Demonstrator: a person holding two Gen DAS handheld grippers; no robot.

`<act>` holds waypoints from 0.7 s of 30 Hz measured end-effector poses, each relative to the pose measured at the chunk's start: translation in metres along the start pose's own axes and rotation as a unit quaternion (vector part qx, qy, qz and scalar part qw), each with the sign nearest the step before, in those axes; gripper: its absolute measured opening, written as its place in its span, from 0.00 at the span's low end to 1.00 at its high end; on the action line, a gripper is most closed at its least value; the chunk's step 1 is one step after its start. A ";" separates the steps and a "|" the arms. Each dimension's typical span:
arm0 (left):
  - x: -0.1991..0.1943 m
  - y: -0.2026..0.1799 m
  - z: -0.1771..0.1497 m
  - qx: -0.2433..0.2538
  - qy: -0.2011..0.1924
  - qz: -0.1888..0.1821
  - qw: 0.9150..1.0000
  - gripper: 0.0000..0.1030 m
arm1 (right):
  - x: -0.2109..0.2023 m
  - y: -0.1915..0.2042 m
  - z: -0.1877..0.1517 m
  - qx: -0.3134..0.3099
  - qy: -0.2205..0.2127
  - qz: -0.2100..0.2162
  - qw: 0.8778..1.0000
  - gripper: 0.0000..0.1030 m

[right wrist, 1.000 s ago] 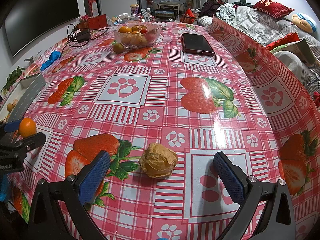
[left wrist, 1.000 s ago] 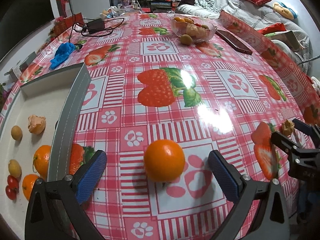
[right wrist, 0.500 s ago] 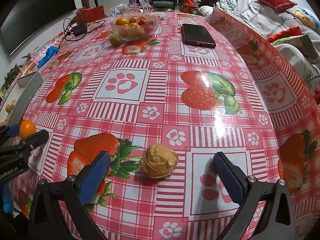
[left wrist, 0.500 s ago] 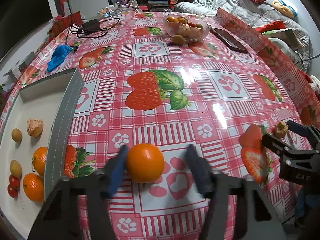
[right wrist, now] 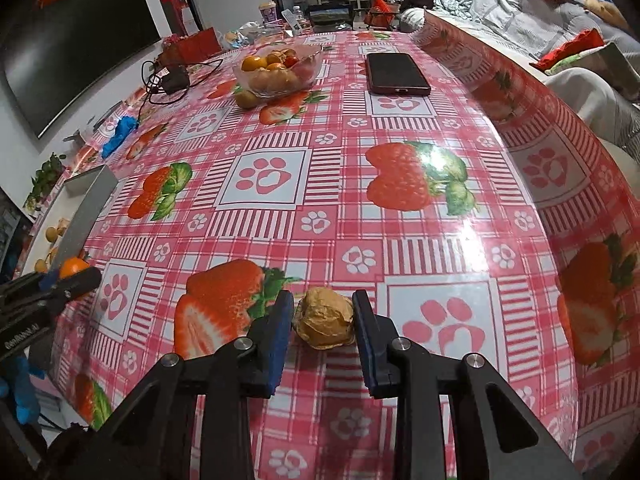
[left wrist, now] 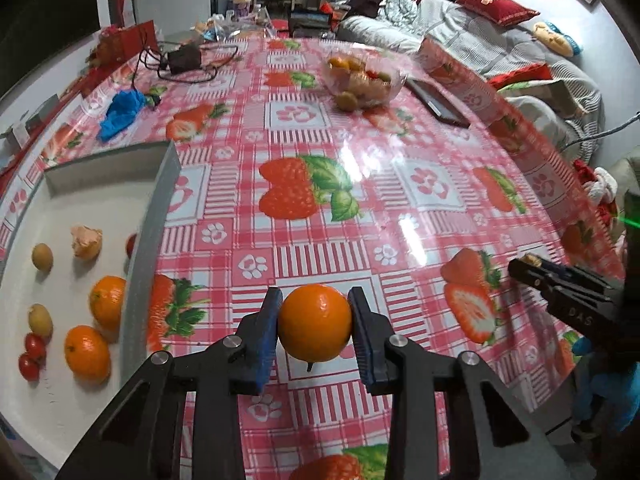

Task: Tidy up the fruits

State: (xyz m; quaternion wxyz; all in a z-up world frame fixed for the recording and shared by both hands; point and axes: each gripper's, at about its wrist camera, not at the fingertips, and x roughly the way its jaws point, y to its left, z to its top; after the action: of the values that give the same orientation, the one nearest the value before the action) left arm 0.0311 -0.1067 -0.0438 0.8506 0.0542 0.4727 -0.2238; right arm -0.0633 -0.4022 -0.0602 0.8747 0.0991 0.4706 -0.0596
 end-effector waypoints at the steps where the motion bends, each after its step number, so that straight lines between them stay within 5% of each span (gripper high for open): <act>1: -0.005 0.001 0.001 0.000 -0.005 -0.002 1.000 0.36 | -0.001 0.000 0.000 0.003 0.001 0.002 1.000 0.31; 21: -0.058 0.070 -0.002 -0.038 -0.052 0.030 0.997 0.36 | -0.016 0.084 0.031 -0.044 -0.002 0.051 0.998 0.31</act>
State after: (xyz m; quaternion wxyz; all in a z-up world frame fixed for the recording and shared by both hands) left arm 0.0336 -0.0239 -0.0055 0.8820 0.0243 0.4339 -0.1822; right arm -0.0305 -0.3273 -0.0203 0.8812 0.0844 0.4652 0.0055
